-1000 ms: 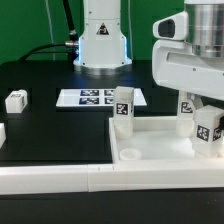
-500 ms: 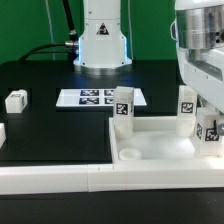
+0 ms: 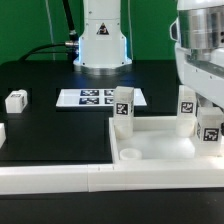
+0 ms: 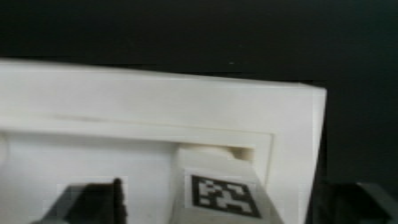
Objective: Assemble square table
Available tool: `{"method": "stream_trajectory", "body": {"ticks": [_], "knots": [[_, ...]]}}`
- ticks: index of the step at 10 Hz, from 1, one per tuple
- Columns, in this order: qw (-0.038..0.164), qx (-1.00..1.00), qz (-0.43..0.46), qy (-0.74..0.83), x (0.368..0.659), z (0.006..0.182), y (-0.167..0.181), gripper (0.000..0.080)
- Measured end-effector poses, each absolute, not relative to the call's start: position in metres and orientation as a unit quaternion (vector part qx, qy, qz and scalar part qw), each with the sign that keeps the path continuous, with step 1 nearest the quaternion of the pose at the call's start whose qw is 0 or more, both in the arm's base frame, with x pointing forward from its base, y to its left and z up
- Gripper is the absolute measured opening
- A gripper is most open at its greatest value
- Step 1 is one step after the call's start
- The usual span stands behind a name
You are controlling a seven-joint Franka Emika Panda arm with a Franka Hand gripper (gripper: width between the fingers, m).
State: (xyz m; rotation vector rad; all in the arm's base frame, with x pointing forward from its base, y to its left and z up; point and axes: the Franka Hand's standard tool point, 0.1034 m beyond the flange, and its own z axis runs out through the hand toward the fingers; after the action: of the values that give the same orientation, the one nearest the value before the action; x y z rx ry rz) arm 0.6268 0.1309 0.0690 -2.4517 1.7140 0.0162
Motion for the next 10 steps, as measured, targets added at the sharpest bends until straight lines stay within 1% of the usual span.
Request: {"method": "stream_trajectory", "body": {"ticks": [1, 2, 4, 5, 6, 8, 9, 10], "knots": [[0.071, -0.859, -0.006, 0.508, 0.627, 0.069, 0.13, 0.0616], [0.071, -0.88, -0.015, 0.469, 0.628, 0.069, 0.129, 0.0642], [0.07, -0.908, -0.02, 0.413, 0.629, 0.069, 0.128, 0.0648], [0.065, -0.926, -0.022, 0.372, 0.628, 0.069, 0.127, 0.0648], [0.049, -0.959, -0.027, 0.279, 0.629, 0.07, 0.123, 0.0649], [0.029, -0.987, -0.037, 0.153, 0.632, 0.074, 0.121, 0.0649], [0.021, -0.996, -0.04, 0.079, 0.632, 0.074, 0.12, 0.0649], [0.021, -0.997, -0.046, 0.062, 0.634, 0.074, 0.116, 0.0649]]}}
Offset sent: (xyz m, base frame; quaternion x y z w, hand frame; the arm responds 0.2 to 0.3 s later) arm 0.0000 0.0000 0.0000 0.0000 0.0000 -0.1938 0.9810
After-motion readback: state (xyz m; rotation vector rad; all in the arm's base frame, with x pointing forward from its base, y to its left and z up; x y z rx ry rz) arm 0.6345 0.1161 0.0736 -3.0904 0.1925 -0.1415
